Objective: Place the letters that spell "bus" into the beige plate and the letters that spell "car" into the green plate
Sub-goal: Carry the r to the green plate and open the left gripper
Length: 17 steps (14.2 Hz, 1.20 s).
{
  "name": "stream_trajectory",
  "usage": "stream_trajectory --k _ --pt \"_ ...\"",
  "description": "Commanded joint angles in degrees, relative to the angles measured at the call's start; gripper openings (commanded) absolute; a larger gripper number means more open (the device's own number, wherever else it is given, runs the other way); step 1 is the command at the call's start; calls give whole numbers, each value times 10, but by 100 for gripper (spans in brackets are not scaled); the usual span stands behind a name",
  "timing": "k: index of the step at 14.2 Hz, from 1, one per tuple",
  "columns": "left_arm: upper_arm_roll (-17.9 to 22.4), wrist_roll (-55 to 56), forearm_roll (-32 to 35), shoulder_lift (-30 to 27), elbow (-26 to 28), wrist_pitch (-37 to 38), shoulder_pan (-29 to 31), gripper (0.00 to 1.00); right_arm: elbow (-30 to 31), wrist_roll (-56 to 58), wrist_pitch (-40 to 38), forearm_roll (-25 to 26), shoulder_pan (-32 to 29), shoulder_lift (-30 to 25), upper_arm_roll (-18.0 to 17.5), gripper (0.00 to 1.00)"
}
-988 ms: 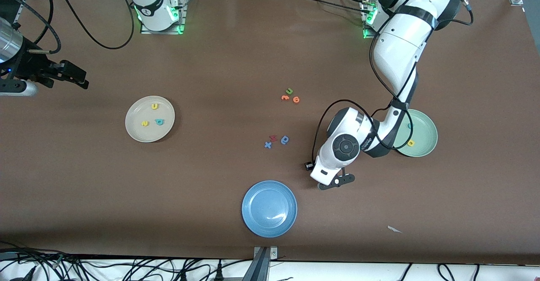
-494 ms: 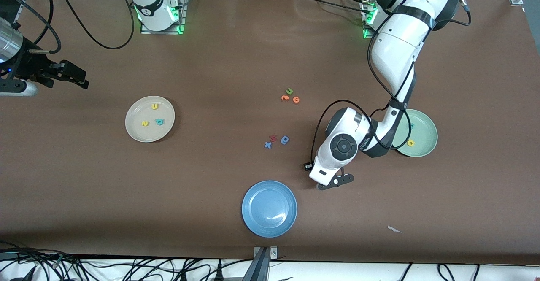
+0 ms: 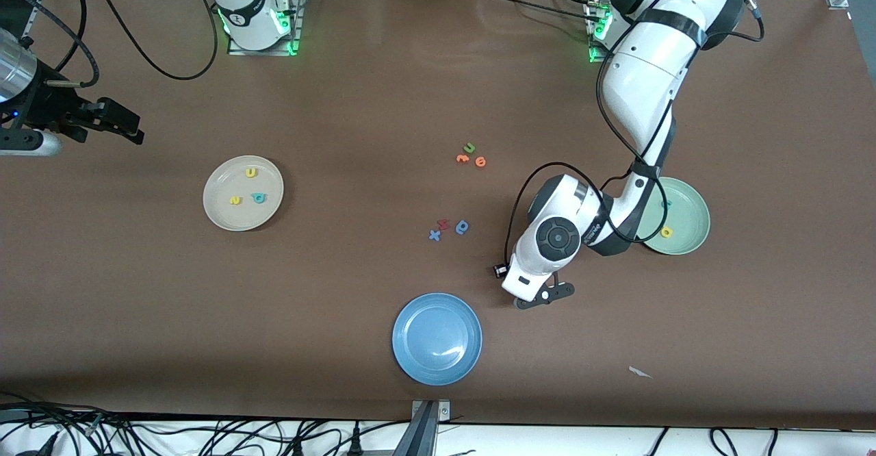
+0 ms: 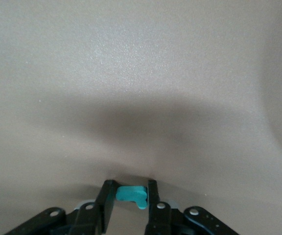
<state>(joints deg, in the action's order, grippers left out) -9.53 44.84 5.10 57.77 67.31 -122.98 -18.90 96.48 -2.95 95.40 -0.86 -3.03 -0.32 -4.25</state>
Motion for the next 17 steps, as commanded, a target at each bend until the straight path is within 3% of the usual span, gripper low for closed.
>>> stream_trajectory --k 1,11,17 --pt "10 8 -10 14 -24 7 -13 31 -10 -3 -9 5 -3 3 -5 100" --pt "10 -4 -4 5 -23 20 -4 22 -11 -3 -9 5 -3 3 -5 100" --pt "21 -166 -3 -41 -14 136 25 19 -11 -4 -8 6 -3 3 -5 100"
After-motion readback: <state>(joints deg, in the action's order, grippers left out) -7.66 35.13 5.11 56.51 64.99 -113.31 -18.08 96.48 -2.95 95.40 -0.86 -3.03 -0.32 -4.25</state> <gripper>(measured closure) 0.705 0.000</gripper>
